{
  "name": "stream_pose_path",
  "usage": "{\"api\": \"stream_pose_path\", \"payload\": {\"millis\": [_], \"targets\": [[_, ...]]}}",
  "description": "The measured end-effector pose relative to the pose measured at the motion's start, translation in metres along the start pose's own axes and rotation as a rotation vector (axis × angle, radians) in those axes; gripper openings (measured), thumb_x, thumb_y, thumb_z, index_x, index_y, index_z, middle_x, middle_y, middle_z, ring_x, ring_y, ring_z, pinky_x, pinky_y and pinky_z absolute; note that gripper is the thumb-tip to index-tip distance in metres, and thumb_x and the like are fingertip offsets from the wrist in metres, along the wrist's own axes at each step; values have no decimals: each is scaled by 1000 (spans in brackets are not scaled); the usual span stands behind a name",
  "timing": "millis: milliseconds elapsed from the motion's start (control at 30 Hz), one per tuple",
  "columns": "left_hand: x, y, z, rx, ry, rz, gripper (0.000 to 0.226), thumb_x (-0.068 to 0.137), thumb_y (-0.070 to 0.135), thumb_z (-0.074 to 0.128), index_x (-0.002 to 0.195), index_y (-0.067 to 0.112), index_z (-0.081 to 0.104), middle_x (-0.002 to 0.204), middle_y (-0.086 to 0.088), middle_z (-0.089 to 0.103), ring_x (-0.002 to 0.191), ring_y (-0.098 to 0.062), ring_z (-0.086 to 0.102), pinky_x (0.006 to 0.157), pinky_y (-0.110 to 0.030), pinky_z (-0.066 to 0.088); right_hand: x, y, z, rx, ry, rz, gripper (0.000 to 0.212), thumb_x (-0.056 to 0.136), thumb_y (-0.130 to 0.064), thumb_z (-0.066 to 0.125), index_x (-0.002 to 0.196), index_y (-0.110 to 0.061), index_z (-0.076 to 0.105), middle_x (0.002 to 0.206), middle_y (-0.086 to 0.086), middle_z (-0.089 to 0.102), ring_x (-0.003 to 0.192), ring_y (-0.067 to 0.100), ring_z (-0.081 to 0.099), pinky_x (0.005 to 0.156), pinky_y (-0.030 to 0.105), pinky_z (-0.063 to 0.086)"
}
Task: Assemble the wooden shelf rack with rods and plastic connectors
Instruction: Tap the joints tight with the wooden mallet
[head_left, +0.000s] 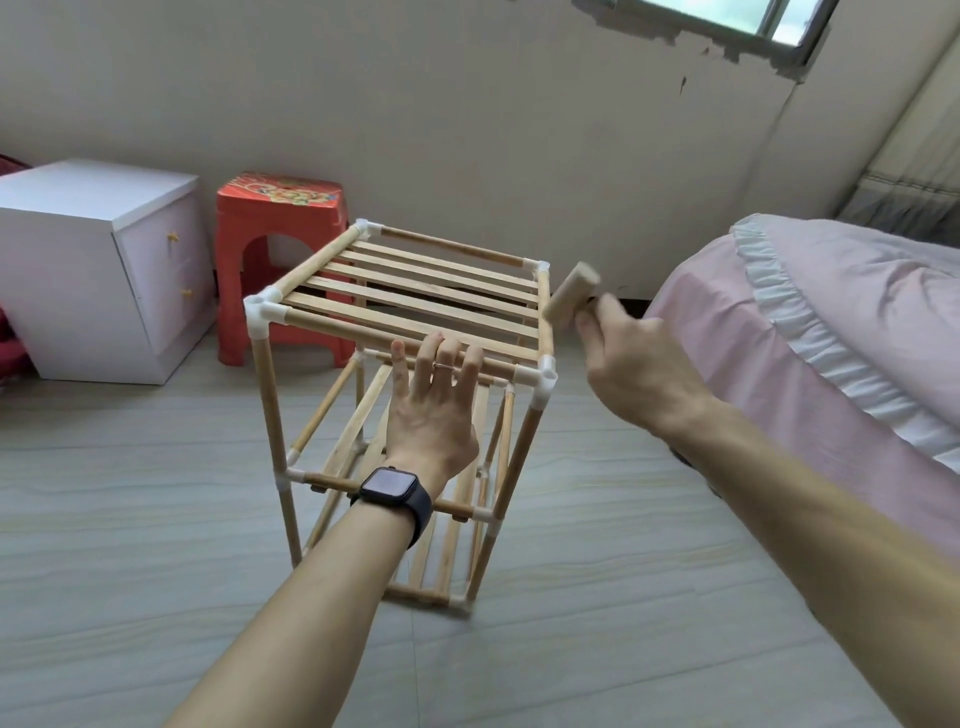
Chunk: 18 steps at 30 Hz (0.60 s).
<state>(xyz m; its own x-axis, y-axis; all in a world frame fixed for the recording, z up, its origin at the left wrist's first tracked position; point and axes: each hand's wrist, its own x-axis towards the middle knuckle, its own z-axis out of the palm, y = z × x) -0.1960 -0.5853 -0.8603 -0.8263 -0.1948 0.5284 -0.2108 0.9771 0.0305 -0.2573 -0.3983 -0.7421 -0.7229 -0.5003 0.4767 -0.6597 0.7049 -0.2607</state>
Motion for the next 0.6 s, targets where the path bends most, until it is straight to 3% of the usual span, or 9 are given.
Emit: {"api": "stream_pose_path", "payload": {"millis": [33,67,167,200,300,333,433,467,600], "targets": [[0,1,0,-3,-4,-2,91,75,15,59,145,24,2,147,-4,6,147,-29,1,117,-55,-24,-1,-1,0,24,123,-38,20,110,-31,34,107,-19,50,59,-8,47,49,10,46,48,30,31],[0,1,0,-2,-4,-1,91,75,15,59,146,24,2,147,-4,6,147,-29,1,117,-55,-23,-4,-6,2,-20,117,-53,19,109,-26,35,114,-15,50,59,-9,45,49,14,48,47,30,31],[-1,0,-1,15,-16,10,92,76,16,60,146,24,1,148,-4,6,147,-29,-1,119,-57,-18,-10,-16,7,-273,-349,79,23,107,-24,33,125,-19,47,79,0,52,70,22,55,57,35,44],[-1,1,-1,16,-16,7,91,77,16,59,146,24,1,148,-5,5,147,-29,-1,119,-57,-17,-2,-18,0,-251,-363,118,24,107,-28,33,123,-20,50,85,2,55,75,23,55,63,37,47],[-1,1,-4,22,-40,-3,92,77,19,59,147,24,0,150,-5,6,149,-30,1,120,-58,-15,11,-17,-15,-58,-33,87,24,108,-33,29,114,-20,48,76,6,59,70,33,56,65,43,49],[-1,0,-3,21,-37,0,92,78,18,59,147,24,-1,150,-5,5,150,-30,1,120,-58,-14,7,-19,-14,-84,-21,78,21,108,-31,29,114,-20,46,74,6,57,70,34,56,64,44,49],[-1,-1,-3,27,-36,4,92,77,17,59,146,24,-2,150,-5,4,149,-30,1,120,-58,-15,-14,-19,0,-241,-329,165,15,106,-22,33,115,-22,45,86,7,57,80,30,57,70,46,51],[-1,0,-2,24,-29,4,91,77,17,59,146,24,-1,149,-5,4,149,-30,1,120,-58,-16,-13,-15,0,-223,-340,188,15,107,-24,33,114,-23,46,86,5,56,81,29,56,71,46,51],[0,1,-1,13,-27,-1,93,75,18,61,146,23,1,148,-5,6,147,-30,2,119,-57,-20,-10,-6,-1,-97,38,33,16,110,-28,30,110,-22,45,63,-1,50,53,22,45,55,37,38]]}}
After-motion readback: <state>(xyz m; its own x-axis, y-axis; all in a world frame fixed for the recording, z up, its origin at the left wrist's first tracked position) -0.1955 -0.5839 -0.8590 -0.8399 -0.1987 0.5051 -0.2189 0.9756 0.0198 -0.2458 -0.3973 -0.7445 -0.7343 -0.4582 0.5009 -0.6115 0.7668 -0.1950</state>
